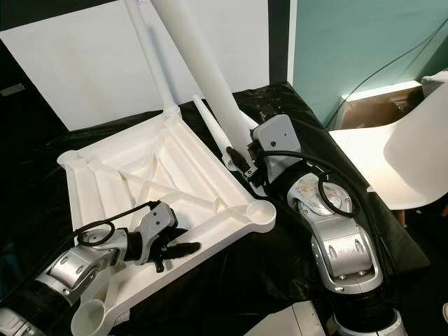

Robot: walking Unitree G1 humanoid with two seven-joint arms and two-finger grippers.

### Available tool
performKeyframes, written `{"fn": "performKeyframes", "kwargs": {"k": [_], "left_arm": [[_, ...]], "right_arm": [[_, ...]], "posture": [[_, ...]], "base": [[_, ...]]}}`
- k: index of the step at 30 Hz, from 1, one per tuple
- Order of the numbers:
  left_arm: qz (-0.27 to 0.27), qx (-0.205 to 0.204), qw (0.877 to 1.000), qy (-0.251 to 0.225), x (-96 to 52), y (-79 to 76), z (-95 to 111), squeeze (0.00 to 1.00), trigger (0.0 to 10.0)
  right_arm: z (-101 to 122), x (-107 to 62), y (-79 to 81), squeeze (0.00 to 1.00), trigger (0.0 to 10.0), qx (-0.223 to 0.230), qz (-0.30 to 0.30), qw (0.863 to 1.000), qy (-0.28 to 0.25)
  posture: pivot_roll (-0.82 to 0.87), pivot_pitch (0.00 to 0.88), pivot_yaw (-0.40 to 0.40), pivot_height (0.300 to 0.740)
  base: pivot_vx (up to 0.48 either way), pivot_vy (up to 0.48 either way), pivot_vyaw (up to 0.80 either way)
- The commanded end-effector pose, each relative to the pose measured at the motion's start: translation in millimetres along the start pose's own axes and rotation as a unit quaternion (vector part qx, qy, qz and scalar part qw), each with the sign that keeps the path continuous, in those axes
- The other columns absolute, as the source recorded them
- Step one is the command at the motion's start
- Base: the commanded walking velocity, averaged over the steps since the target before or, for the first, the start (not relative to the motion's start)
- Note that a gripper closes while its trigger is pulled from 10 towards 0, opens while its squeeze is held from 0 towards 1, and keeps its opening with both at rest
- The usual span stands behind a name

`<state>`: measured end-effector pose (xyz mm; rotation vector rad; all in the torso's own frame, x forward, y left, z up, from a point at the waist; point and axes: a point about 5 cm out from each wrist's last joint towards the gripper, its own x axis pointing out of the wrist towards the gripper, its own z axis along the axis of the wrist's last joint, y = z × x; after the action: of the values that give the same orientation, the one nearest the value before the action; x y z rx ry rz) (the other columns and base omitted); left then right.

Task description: Building children table

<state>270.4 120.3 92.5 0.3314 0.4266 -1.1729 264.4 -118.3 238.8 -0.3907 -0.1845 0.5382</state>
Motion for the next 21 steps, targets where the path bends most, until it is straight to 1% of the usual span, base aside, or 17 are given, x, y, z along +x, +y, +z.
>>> {"fn": "performKeyframes", "kwargs": {"k": [1, 7, 9, 12, 14, 18, 20, 21], "left_arm": [[0.000, -0.019, 0.999, 0.042, -0.2, -1.7, -19.8, 0.00, 0.0], [0.006, -0.013, 0.999, 0.049, -1.5, 2.6, -22.1, 0.00, 0.0], [0.018, -0.003, 0.998, 0.060, -7.5, 13.1, -24.1, 0.00, 0.0], [0.018, -0.003, 0.998, 0.060, -7.5, 13.1, -24.1, 0.00, 0.0], [0.025, 0.002, 0.998, 0.065, -13.0, 21.6, -24.7, 0.00, 0.0], [0.029, 0.005, 0.997, 0.067, -15.3, 25.8, -25.3, 0.00, 0.0], [0.029, 0.005, 0.997, 0.067, -15.3, 25.8, -25.3, 0.00, 0.0], [0.035, 0.006, 0.997, 0.065, -14.8, 27.5, -24.6, 0.00, 2.0]], "right_arm": [[2.3, 1.0, 4.8, 0.00, 10.0, 0.003, 0.009, 1.000, -0.011], [-0.8, 0.3, 6.2, 0.00, 10.0, 0.007, 0.010, 1.000, -0.007], [-8.1, -1.6, 10.2, 0.00, 10.0, 0.020, 0.014, 1.000, 0.004], [-8.1, -1.6, 10.2, 0.00, 10.0, 0.020, 0.014, 1.000, 0.004], [-15.7, -3.6, 14.8, 0.00, 10.0, 0.031, 0.019, 0.999, 0.014], [-20.6, -6.0, 20.0, 0.00, 10.0, 0.043, 0.031, 0.998, 0.019], [-20.6, -6.0, 20.0, 0.00, 10.0, 0.043, 0.031, 0.998, 0.019], [-22.3, -7.6, 22.8, 0.00, 10.0, 0.050, 0.040, 0.998, 0.020]], "posture": [[-0.18, 0.000, 0.136, 0.740], [-0.18, 0.000, 0.139, 0.740], [-0.18, 0.000, 0.141, 0.740], [-0.18, 0.000, 0.141, 0.740], [-0.18, 0.000, 0.144, 0.740], [-0.18, 0.000, 0.144, 0.740], [-0.18, 0.000, 0.144, 0.740], [-0.18, 0.000, 0.142, 0.740]], "base": [[0.000, 0.000, 0.00], [0.000, 0.000, 0.00], [0.000, 0.000, 0.00], [0.000, 0.000, 0.00], [0.000, 0.000, 0.00], [0.000, 0.000, 0.00], [0.000, 0.000, 0.00], [0.000, 0.000, 0.00]]}}
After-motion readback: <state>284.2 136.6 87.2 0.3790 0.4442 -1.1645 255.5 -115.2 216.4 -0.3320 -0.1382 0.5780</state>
